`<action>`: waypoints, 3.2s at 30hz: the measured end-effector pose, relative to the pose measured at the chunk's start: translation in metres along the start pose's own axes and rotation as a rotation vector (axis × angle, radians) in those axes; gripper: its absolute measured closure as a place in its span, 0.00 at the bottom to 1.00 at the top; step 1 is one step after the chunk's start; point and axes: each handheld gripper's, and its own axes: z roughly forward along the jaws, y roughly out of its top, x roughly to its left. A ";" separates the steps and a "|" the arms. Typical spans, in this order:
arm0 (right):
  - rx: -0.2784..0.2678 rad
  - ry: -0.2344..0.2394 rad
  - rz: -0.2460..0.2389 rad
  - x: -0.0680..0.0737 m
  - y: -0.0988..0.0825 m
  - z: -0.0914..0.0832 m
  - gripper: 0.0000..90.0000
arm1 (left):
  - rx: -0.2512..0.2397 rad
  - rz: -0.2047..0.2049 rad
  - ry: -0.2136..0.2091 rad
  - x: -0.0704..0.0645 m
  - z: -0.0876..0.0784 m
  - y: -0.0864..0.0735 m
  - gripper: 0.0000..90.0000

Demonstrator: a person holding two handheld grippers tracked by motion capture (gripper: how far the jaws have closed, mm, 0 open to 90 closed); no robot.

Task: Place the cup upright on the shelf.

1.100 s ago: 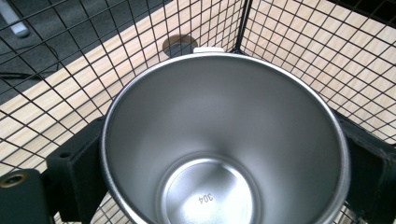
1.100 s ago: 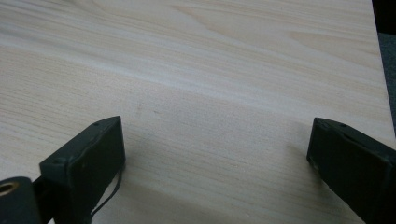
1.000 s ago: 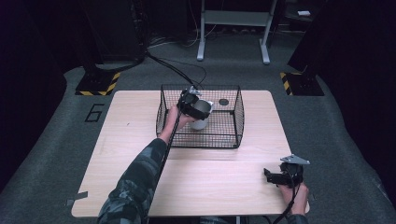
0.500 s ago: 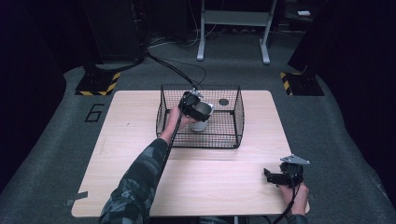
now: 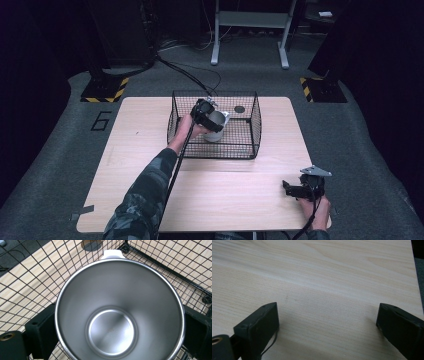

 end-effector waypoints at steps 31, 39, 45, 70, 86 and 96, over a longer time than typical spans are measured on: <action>-0.001 -0.003 0.006 0.000 0.000 0.000 0.05 | -0.209 -0.023 -0.029 -0.017 -0.094 -0.001 0.01; -0.001 -0.004 0.005 0.000 0.000 0.000 0.05 | -0.258 -0.007 -0.026 -0.029 -0.131 -0.023 0.01; -0.001 -0.004 0.006 0.000 0.000 0.000 0.05 | -0.266 0.007 0.005 -0.037 -0.156 -0.052 0.01; 0.000 -0.006 0.006 0.000 0.000 0.000 0.05 | -0.227 -0.110 0.164 -0.040 -0.193 -0.200 0.00; 0.000 -0.006 0.006 0.000 0.000 0.000 0.05 | -0.143 -0.286 0.291 -0.017 -0.179 -0.278 0.00; 0.001 -0.006 0.008 0.000 0.000 0.000 0.05 | -0.076 -0.336 0.345 -0.005 -0.161 -0.310 0.00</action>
